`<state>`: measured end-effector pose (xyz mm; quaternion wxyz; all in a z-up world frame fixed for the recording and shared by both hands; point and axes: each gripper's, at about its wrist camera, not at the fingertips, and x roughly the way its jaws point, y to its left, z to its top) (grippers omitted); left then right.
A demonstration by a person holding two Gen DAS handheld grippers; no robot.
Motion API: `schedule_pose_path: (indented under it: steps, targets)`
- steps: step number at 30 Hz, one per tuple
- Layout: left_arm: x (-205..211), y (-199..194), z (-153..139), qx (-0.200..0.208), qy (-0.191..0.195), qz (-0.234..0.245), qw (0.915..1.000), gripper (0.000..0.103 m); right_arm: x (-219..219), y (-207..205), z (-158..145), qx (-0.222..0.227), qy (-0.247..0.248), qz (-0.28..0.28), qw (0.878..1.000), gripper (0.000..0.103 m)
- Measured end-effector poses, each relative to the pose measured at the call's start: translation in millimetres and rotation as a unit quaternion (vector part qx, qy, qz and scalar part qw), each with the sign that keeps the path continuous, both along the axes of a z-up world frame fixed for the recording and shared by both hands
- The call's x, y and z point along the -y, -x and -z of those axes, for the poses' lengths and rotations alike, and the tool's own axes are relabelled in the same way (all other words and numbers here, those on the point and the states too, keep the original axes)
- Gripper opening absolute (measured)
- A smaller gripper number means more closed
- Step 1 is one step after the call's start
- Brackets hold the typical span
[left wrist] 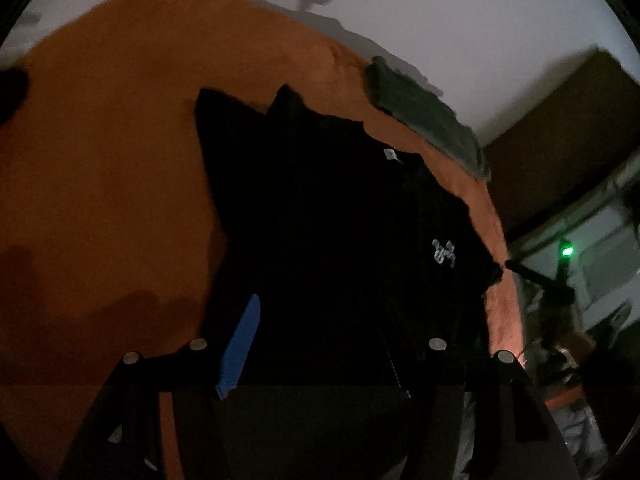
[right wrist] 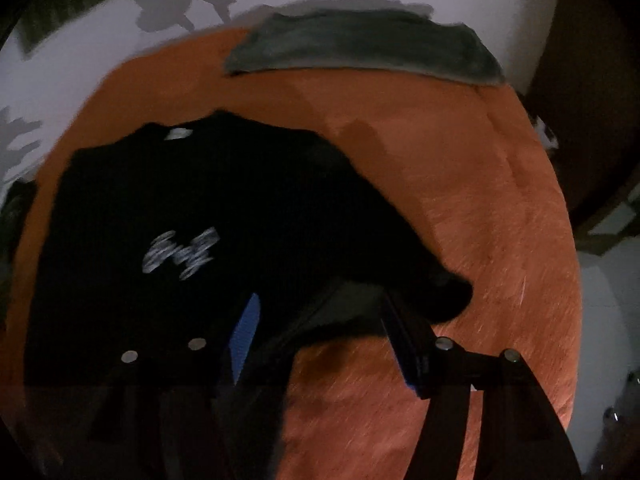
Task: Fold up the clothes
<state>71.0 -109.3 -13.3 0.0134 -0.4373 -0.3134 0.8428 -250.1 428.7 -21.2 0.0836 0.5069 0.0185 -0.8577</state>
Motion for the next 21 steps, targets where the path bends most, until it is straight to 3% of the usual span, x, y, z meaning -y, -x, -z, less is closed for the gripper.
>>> schedule_pose_path:
  steps: [2,3,4,5,8,14,21]
  targets:
    - [-4.7,-6.3,4.8,0.002,-0.017,-0.001,0.9999,0.062,-1.2,11.4,8.1,0.001,0.002,0.007,1.0,0.057]
    - [-8.1,-10.9,5.4,0.003,-0.014,0.005,0.9999,0.062,0.1,16.2,14.5,0.006,0.004,0.007,1.0,0.037]
    - [-11.2,-16.2,4.9,0.004,-0.005,0.011,0.9999,0.062,1.3,21.0,21.0,0.011,0.006,0.006,1.0,0.01]
    - [-14.3,-21.6,4.4,0.004,0.004,0.016,0.9999,0.062,1.7,18.5,26.1,0.017,-0.005,0.006,1.0,0.001]
    - [-16.8,-44.2,-2.8,-0.015,0.04,-0.003,0.9991,0.062,-6.5,-3.1,36.3,0.029,-0.014,0.02,0.999,0.002]
    - [-15.9,-79.9,1.4,-0.018,0.02,-0.026,0.9993,0.062,-35.7,-55.5,50.8,0.041,0.021,0.067,0.997,0.001]
    - [-4.2,-96.0,15.8,0.008,-0.004,-0.041,0.9991,0.062,-69.7,-116.7,67.7,0.054,0.062,0.121,0.989,0.001]
